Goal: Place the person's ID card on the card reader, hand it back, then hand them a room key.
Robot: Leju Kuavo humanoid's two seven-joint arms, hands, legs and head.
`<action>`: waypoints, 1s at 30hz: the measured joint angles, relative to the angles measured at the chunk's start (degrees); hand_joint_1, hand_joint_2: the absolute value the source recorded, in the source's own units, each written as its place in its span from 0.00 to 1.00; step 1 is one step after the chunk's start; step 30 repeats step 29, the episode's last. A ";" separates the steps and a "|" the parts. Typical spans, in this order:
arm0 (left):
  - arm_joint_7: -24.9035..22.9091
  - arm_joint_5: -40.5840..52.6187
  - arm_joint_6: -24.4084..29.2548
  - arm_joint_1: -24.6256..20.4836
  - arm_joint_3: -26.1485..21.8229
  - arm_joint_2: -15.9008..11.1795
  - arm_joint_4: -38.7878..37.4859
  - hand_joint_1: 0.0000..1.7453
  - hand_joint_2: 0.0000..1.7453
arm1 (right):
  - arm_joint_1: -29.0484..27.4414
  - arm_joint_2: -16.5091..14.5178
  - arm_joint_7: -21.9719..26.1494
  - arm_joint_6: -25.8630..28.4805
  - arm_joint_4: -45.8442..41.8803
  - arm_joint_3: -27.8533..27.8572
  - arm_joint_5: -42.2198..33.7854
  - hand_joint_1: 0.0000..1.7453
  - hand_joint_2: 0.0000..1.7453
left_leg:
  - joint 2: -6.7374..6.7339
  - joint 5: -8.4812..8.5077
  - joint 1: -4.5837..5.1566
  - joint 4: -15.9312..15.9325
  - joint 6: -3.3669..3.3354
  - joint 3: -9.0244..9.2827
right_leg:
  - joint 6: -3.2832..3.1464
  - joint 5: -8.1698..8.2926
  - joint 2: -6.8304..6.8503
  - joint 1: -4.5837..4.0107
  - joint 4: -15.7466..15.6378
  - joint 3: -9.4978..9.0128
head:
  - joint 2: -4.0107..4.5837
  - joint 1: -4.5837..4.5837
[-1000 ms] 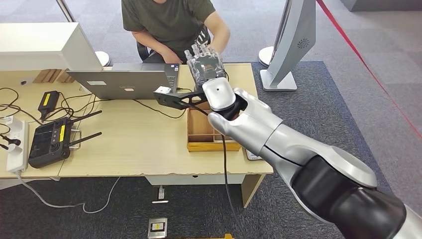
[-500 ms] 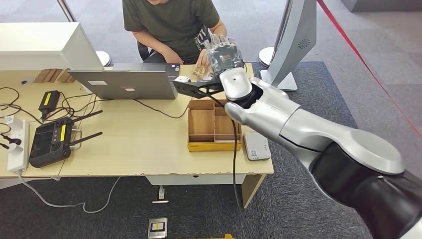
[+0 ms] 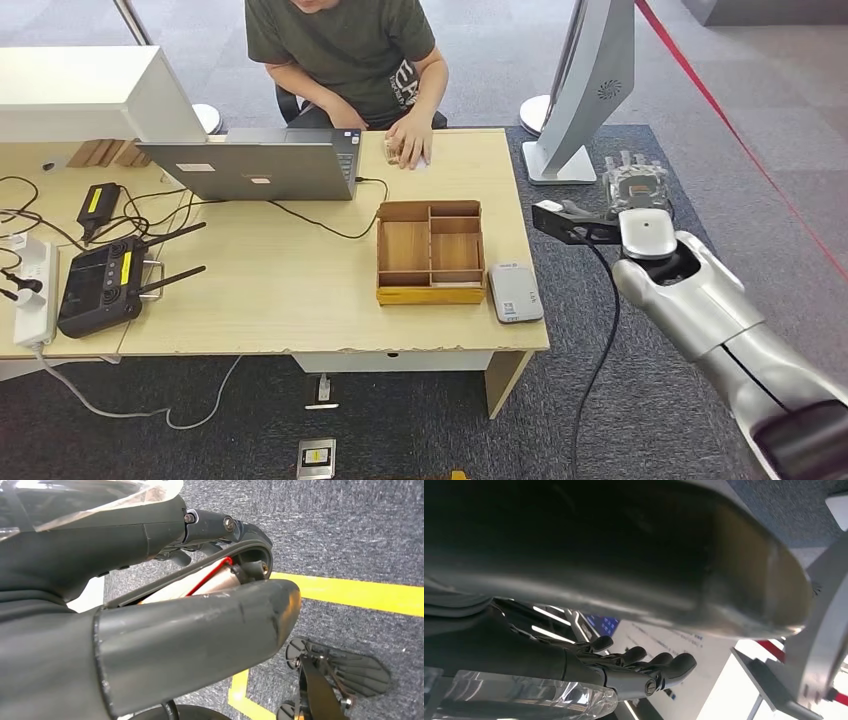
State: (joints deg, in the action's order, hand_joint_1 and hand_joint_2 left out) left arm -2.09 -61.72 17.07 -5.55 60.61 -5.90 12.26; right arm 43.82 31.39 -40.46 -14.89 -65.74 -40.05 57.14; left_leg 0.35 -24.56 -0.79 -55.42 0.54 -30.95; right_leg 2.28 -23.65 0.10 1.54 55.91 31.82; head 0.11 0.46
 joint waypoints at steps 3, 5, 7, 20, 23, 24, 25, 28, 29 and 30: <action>0.01 -0.63 0.55 0.02 0.00 0.02 0.04 0.00 0.00 | -7.32 3.35 0.00 1.65 -3.73 7.02 -1.92 0.00 0.00 | 0.00 -0.02 -0.02 0.01 0.01 -0.04 | 0.02 -0.02 0.00 -0.02 0.00 0.00 | 0.00 0.01; -0.07 -1.09 0.89 -0.01 0.00 0.06 0.07 0.00 0.00 | -11.69 4.84 0.01 3.70 -5.31 11.18 -3.27 0.00 0.00 | -0.02 -0.04 -0.01 0.02 0.02 -0.06 | 0.02 -0.02 0.00 -0.01 0.00 0.02 | 0.00 0.00; -0.22 -1.58 1.34 -0.07 0.00 0.14 0.15 0.00 0.00 | -15.54 5.93 0.05 6.02 -6.31 14.72 -4.79 0.00 0.00 | -0.02 -0.05 -0.01 0.02 0.02 -0.07 | 0.02 -0.02 0.00 -0.01 0.00 0.02 | 0.00 0.00; -0.34 -3.22 2.32 -0.43 0.00 0.80 0.50 0.00 0.00 | -28.81 8.31 0.35 16.55 -6.06 26.40 -14.24 0.00 0.00 | -0.04 -0.04 -0.03 0.03 0.02 -0.04 | 0.01 -0.08 0.02 -0.02 -0.01 0.04 | 0.01 0.01; 0.09 -3.96 1.90 -0.42 0.00 0.96 0.57 0.00 0.00 | -32.92 7.01 1.75 30.36 -3.16 26.96 -34.88 0.00 0.00 | 0.02 -0.07 -0.08 0.06 0.04 -0.06 | 0.01 -0.13 0.06 -0.06 -0.02 -0.01 | 0.01 0.02; 0.32 -4.25 1.51 -0.43 0.00 0.98 0.60 0.00 0.00 | -34.28 6.42 3.77 35.45 -1.65 26.06 -44.28 0.00 0.00 | 0.02 -0.10 -0.10 0.07 0.06 -0.06 | 0.00 -0.15 0.06 -0.08 -0.02 -0.01 | 0.00 0.03; 0.55 -4.50 1.08 -0.46 0.00 0.98 0.61 0.00 0.00 | -35.58 5.76 6.90 39.59 0.22 24.75 -53.21 0.00 0.00 | 0.01 -0.12 -0.12 0.08 0.08 -0.05 | -0.02 -0.17 0.06 -0.10 -0.02 0.00 | 0.00 0.02; 1.30 -5.04 0.00 -0.58 0.00 0.96 0.62 0.00 0.00 | -38.91 2.66 20.26 43.80 8.54 20.33 -72.56 0.00 0.00 | 0.00 -0.19 -0.16 0.10 0.12 0.00 | -0.10 -0.26 0.05 -0.15 -0.02 0.00 | 0.00 0.02; 1.44 -5.11 -0.11 -0.60 0.00 0.95 0.62 0.00 0.00 | -39.42 2.05 22.63 43.67 10.13 19.66 -75.02 0.00 0.00 | 0.00 -0.20 -0.16 0.11 0.12 0.00 | -0.11 -0.28 0.05 -0.15 -0.02 0.00 | 0.00 0.02; 1.44 -5.11 -0.11 -0.60 0.00 0.95 0.62 0.00 0.00 | -39.42 2.05 22.63 43.67 10.13 19.66 -75.02 0.00 0.00 | 0.00 -0.20 -0.16 0.11 0.12 0.00 | -0.11 -0.28 0.05 -0.15 -0.02 0.00 | 0.00 0.02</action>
